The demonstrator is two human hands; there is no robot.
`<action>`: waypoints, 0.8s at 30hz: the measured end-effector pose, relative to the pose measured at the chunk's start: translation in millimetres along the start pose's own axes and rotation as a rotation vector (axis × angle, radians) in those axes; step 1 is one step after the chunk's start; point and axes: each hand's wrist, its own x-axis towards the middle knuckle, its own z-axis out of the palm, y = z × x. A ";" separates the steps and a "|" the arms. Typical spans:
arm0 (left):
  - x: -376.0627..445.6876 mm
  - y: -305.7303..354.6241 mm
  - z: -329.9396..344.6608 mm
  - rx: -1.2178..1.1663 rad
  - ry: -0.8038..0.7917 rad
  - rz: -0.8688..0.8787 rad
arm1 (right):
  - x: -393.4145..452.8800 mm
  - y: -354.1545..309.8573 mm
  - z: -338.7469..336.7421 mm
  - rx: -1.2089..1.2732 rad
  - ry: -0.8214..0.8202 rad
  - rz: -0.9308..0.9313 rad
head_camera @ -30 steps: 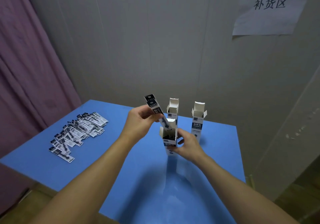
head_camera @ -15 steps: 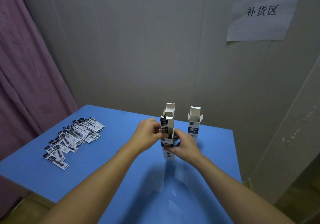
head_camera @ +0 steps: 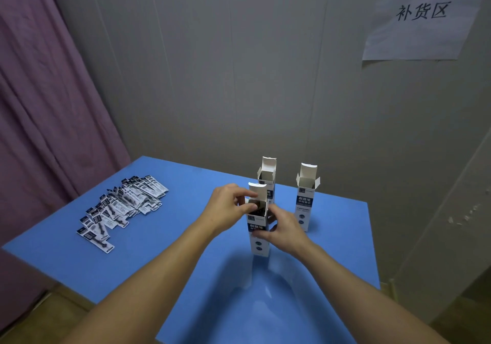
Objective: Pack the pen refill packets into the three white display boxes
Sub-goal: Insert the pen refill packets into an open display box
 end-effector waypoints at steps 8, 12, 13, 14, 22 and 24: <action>-9.1 -23.9 -6.3 -0.148 0.097 -0.065 | 11.1 5.4 15.6 0.042 -0.063 0.049; -19.6 -42.2 -13.9 -0.188 0.174 -0.170 | 16.9 2.9 25.6 0.084 -0.069 0.070; -23.4 -46.3 -16.0 -0.194 0.179 -0.195 | 17.5 2.1 27.9 0.082 -0.077 0.072; -28.0 -50.3 -18.5 -0.200 0.183 -0.216 | 18.0 2.1 29.9 0.067 -0.091 0.078; -62.8 -76.8 -29.0 -0.111 0.233 -0.342 | 6.2 7.7 35.4 -0.192 -0.232 0.294; -72.6 -83.5 -28.5 -0.084 0.233 -0.377 | -1.9 7.1 34.4 -0.330 -0.305 0.361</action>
